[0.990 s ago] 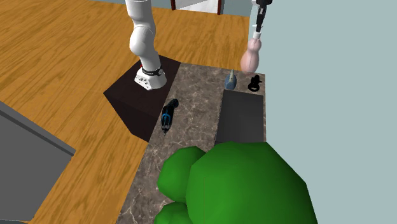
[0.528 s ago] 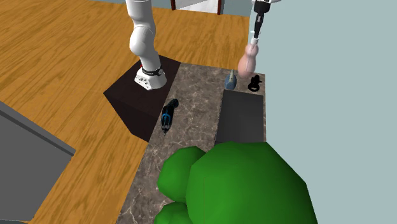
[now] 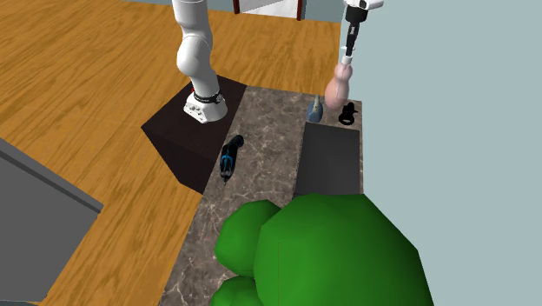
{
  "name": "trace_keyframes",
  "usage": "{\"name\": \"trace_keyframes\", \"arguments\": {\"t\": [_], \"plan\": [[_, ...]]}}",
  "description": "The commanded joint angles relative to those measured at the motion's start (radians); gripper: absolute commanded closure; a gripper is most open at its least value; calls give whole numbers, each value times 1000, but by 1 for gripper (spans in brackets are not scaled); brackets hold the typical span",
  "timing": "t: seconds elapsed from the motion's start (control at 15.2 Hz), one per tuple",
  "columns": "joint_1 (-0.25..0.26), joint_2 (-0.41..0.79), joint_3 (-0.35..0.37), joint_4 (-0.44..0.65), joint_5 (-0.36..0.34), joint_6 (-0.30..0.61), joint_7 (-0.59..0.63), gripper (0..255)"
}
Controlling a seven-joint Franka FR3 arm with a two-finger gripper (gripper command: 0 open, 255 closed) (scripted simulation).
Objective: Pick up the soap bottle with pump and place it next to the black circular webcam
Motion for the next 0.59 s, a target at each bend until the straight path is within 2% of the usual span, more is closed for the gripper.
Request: {"name": "trace_keyframes", "arguments": {"t": [0.0, 0.07, 0.4, 0.53], "plan": [[0, -1, 0, 1, 0, 0, 0, 255], [0, -1, 0, 0, 0, 1, 0, 0], [0, -1, 0, 1, 0, 0, 0, 0], [4, -16, 4, 48, 6, -62, -4, 0]]}}
